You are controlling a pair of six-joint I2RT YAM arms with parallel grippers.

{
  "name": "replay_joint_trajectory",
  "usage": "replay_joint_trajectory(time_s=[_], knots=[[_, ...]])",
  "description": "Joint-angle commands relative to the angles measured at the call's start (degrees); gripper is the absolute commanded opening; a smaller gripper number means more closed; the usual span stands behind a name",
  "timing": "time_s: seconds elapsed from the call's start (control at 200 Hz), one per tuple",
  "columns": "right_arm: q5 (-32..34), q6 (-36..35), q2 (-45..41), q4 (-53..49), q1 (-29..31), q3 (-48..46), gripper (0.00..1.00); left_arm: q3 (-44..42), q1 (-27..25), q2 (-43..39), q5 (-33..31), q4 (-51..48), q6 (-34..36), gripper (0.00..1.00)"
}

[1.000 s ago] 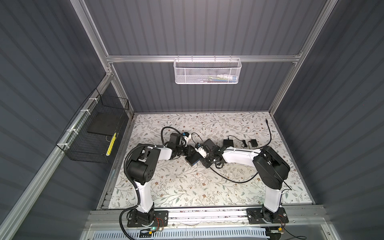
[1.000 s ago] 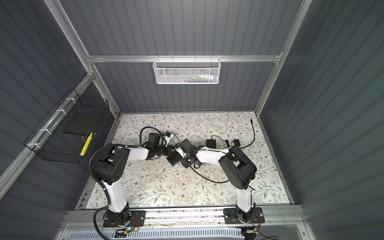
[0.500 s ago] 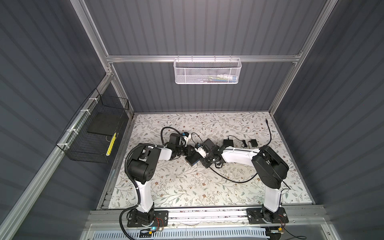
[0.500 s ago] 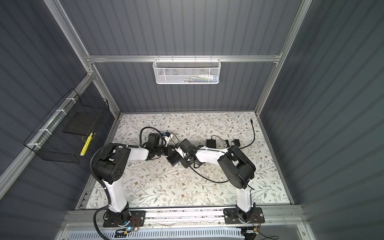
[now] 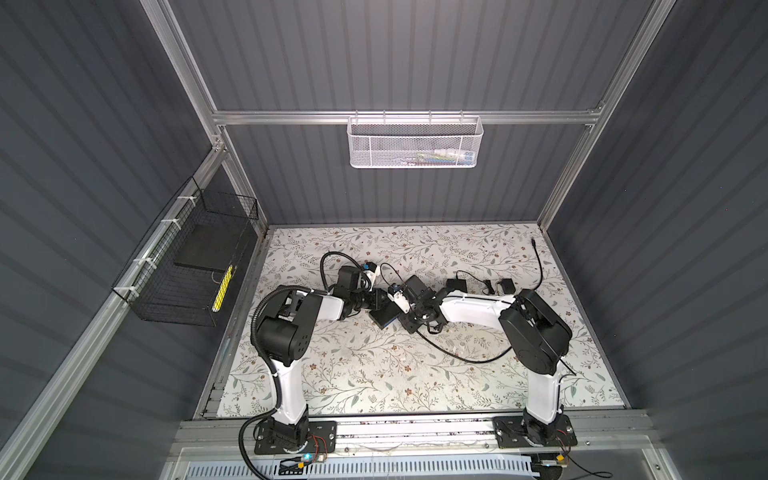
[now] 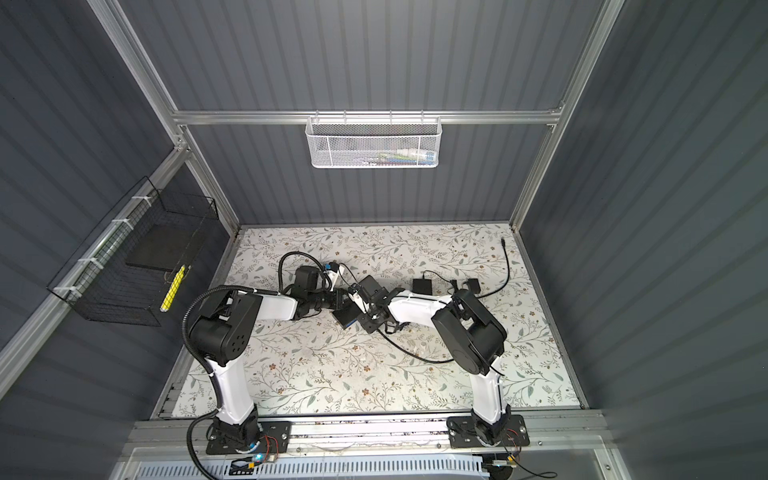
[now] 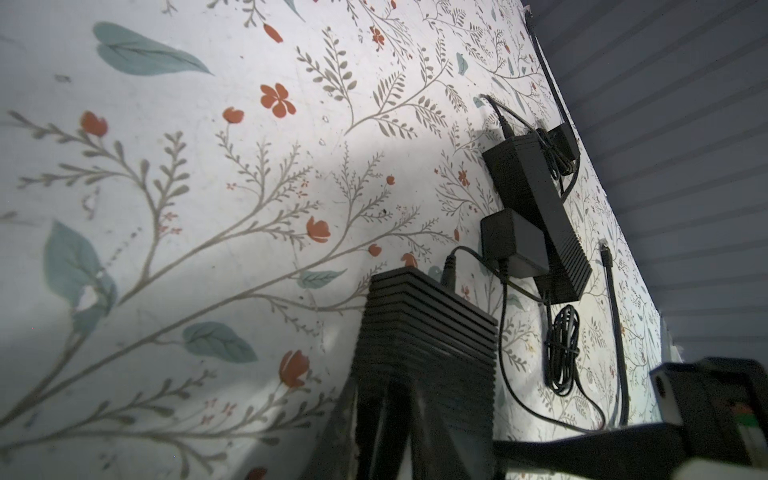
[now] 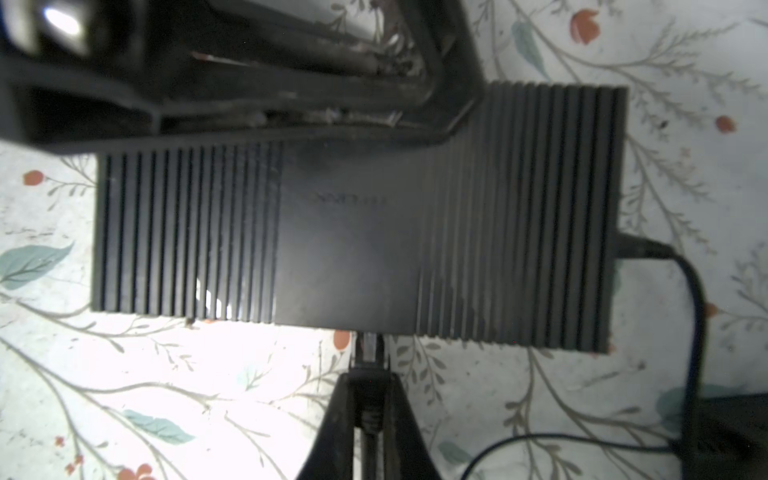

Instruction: Insert the plug into the switch port

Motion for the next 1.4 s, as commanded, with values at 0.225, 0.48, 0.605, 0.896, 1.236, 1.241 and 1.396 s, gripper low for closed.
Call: replay_joint_trajectory(time_s=[0.225,0.48,0.605,0.896,1.236,1.241,1.396], knots=[[4.01,-0.56,2.42,19.84,-0.80,9.00,0.00,-6.43,-5.25,6.85,8.20,-18.59,-1.46,0.20],[4.45,1.03,5.19,21.86,-0.85,8.84,0.00,-6.13,-5.53,7.37,8.32,-18.56,-1.55,0.20],[4.91,2.28,6.45,23.48,-0.85,7.90,0.00,-5.86,-5.55,7.37,8.28,-19.07,-1.33,0.20],[6.20,0.94,3.81,20.45,-0.77,9.95,0.00,-5.71,-5.73,7.93,8.52,-18.66,-1.47,0.19],[5.01,1.10,4.96,18.27,-0.82,14.59,0.00,-6.36,-6.35,8.08,9.21,-16.88,-2.52,0.18],[4.97,1.15,5.01,18.16,-0.83,14.69,0.00,-6.37,-6.35,8.08,9.14,-16.88,-2.52,0.18],[4.10,2.30,5.06,18.97,-0.76,14.26,0.00,-6.41,-6.52,7.96,9.17,-16.79,-2.75,0.18]])
